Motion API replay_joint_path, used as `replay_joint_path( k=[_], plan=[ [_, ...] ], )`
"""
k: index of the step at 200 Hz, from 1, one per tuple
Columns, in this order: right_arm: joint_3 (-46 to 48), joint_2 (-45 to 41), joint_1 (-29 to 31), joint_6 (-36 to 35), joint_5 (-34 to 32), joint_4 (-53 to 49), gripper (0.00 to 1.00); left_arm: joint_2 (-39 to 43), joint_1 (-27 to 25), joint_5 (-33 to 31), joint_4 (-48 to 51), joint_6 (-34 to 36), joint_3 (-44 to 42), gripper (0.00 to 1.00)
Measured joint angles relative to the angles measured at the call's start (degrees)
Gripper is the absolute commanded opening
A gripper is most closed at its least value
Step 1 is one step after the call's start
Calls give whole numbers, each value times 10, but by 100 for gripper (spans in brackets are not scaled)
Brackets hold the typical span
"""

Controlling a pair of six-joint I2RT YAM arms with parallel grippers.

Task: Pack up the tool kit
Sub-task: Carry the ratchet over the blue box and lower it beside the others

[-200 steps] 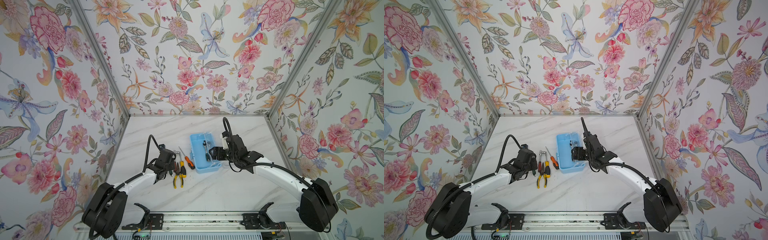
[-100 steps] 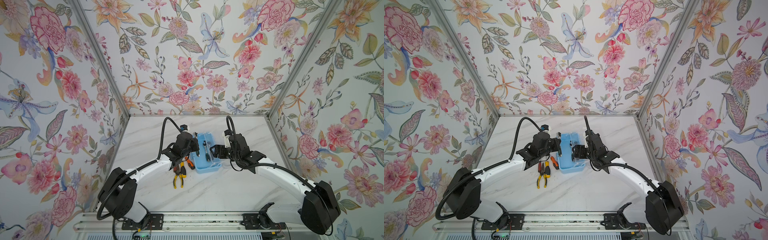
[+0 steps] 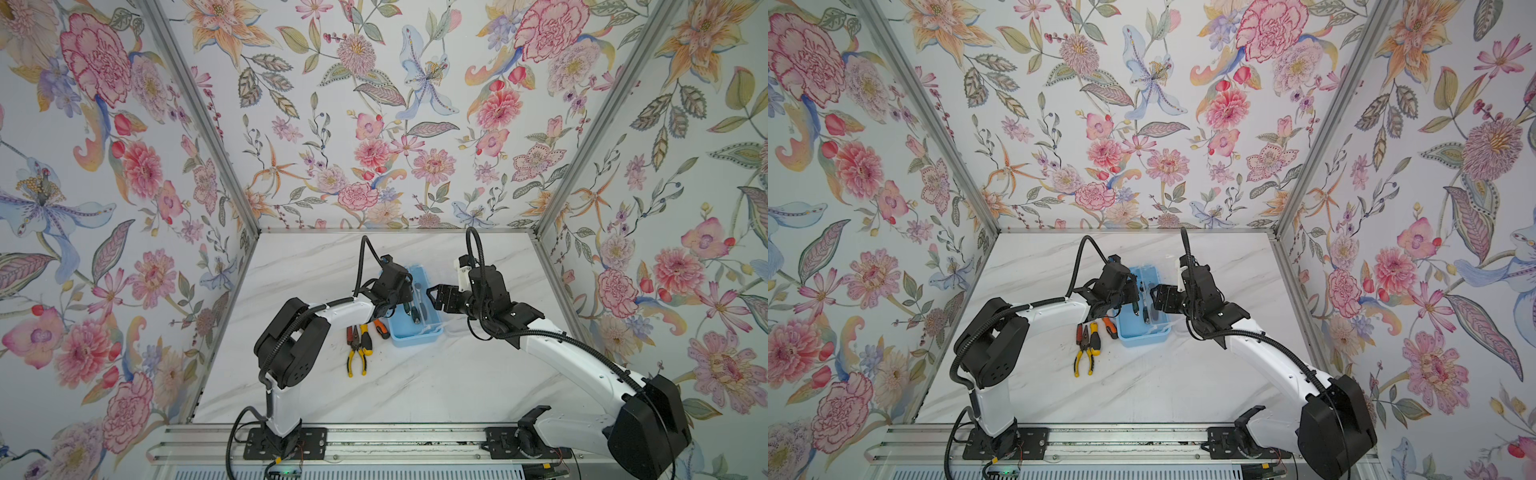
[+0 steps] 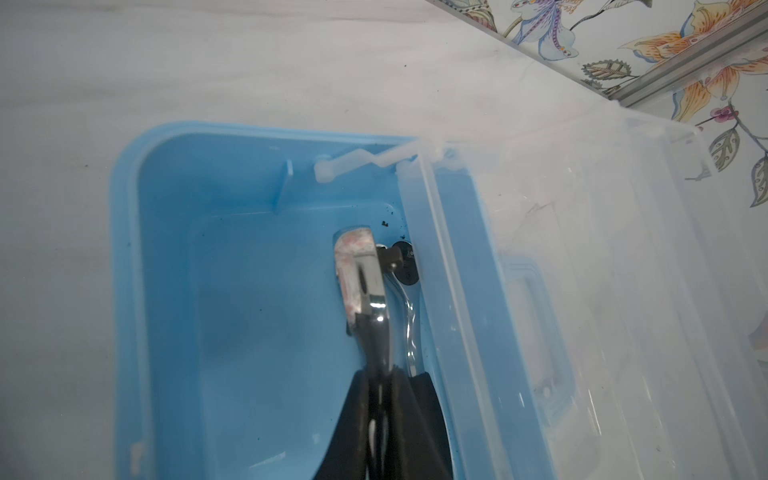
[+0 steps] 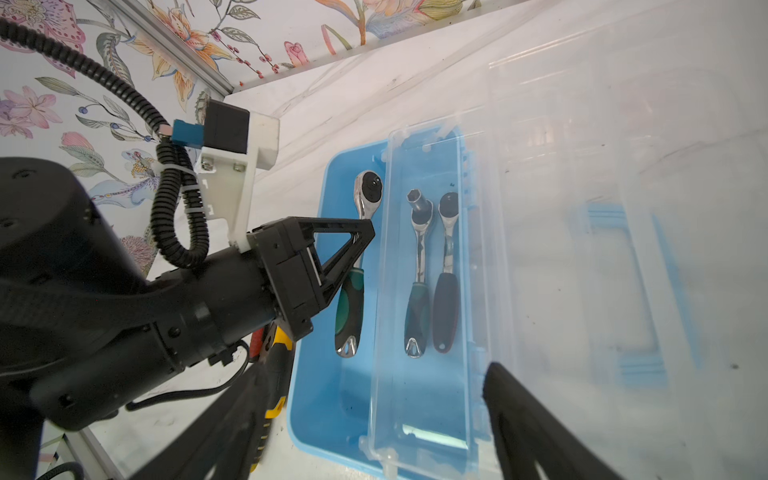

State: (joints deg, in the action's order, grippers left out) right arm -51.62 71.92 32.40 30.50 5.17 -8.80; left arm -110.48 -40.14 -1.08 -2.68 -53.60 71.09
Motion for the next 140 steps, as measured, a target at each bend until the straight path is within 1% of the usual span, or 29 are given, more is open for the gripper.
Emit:
replay_joint_path(
  k=[58,112,130,140],
  plan=[
    [9,-1,-14,0,6,2,83,-70,0,-12,55,7,71,0],
    [23,-6,-22,0,16,10,83,-97,-1,-34,114,24,119,0],
    [26,-10,-25,2,19,11,83,-104,-2,-40,133,29,133,10],
    [28,-12,-27,2,19,10,83,-105,-3,-41,136,31,133,12]
  ],
)
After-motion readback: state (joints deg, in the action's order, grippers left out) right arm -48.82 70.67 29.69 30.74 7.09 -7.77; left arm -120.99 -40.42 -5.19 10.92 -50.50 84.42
